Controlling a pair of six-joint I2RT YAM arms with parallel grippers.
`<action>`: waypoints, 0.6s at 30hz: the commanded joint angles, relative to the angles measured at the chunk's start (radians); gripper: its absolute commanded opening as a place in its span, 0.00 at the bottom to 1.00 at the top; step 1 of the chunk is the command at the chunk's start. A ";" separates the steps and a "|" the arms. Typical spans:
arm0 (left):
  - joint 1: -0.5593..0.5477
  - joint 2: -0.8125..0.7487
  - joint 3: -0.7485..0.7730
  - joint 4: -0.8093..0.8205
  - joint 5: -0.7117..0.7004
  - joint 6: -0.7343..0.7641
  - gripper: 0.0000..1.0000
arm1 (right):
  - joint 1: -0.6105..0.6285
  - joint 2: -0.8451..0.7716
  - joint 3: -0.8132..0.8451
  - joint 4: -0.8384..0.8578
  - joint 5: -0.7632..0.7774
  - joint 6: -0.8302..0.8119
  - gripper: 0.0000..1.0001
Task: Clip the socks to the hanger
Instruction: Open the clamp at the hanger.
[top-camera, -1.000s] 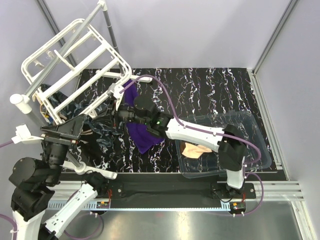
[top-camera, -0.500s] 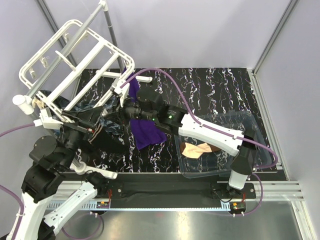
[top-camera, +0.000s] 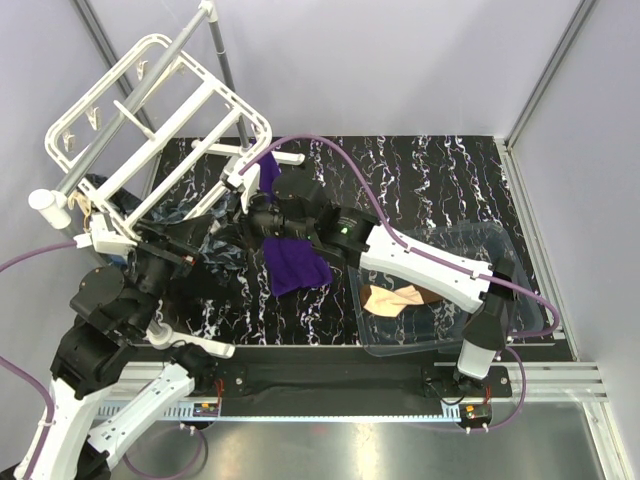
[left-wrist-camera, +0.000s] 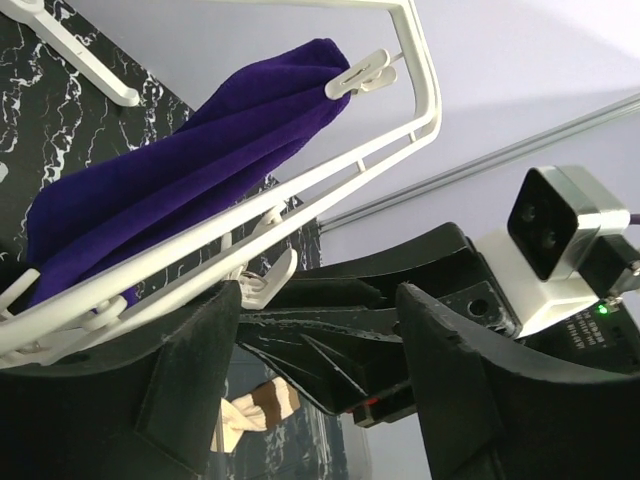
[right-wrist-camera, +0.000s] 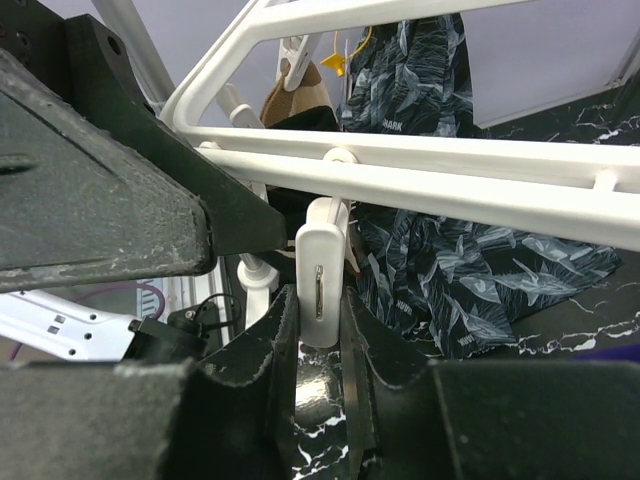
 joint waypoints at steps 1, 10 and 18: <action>0.001 0.021 -0.015 0.040 -0.025 0.056 0.72 | 0.010 -0.053 0.070 -0.067 -0.017 -0.008 0.00; 0.001 0.009 -0.034 0.049 -0.023 0.085 0.76 | 0.011 -0.047 0.081 -0.069 0.008 -0.021 0.00; 0.001 0.004 -0.037 0.002 -0.060 0.030 0.76 | 0.011 -0.058 0.067 -0.036 0.005 -0.023 0.00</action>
